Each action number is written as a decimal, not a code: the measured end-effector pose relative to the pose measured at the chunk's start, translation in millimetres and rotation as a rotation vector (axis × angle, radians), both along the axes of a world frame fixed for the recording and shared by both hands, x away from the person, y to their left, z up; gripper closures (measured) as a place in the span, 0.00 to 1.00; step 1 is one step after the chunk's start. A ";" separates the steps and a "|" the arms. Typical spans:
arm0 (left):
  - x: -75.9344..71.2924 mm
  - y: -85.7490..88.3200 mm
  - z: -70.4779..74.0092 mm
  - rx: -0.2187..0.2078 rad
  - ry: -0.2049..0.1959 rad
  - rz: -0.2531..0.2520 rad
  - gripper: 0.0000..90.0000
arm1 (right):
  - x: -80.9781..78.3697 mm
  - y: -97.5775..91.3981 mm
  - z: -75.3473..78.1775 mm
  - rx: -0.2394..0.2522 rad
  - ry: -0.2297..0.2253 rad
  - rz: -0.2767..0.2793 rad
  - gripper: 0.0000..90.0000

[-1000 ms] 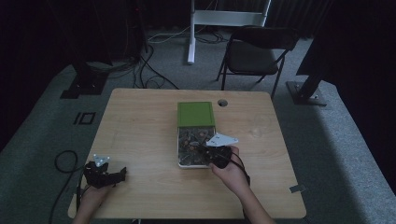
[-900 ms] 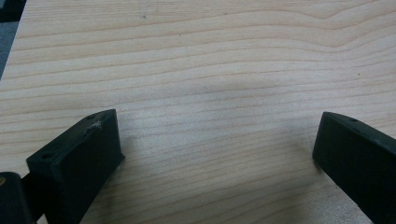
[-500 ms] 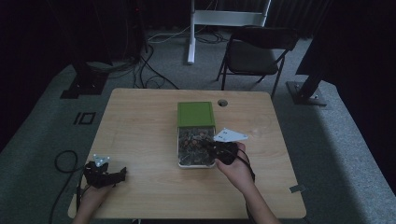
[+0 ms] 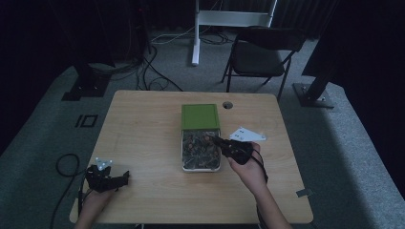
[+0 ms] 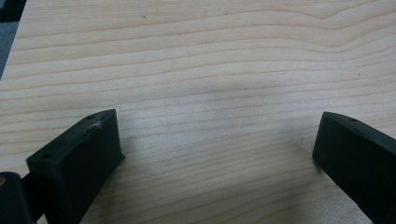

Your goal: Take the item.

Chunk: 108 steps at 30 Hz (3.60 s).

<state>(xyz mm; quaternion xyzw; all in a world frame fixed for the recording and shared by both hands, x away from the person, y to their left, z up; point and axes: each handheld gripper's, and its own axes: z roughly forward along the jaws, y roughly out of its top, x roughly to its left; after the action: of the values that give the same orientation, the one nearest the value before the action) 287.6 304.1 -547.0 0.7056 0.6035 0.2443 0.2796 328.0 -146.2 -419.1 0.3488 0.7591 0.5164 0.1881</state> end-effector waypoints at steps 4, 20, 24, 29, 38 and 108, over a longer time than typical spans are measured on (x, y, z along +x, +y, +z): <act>0.0 0.1 0.1 0.001 0.001 -0.001 0.02 | 1.8 -8.3 2.3 0.002 -0.010 -0.027 1.00; 0.0 0.1 0.0 0.001 0.000 -0.001 0.02 | 11.7 -43.3 3.8 0.013 -0.016 -0.124 1.00; 0.0 0.1 0.0 0.001 0.000 -0.001 0.02 | 14.5 -53.8 4.3 0.021 -0.018 -0.154 1.00; 0.0 0.1 0.0 0.001 0.000 -0.001 0.02 | 18.3 -66.5 4.3 0.025 -0.030 -0.188 1.00; -0.1 0.0 0.0 0.001 0.001 -0.001 0.02 | 27.3 -89.7 2.2 0.036 -0.052 -0.244 1.00; -0.1 0.1 0.0 0.001 0.001 -0.001 0.02 | 85.3 -171.6 -42.8 0.042 0.077 -0.523 0.91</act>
<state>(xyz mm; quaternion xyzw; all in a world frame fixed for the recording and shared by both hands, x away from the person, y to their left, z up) 287.5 304.1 -547.0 0.7061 0.6032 0.2441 0.2792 413.2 -317.8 -461.9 0.5563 0.6388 0.4525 0.2787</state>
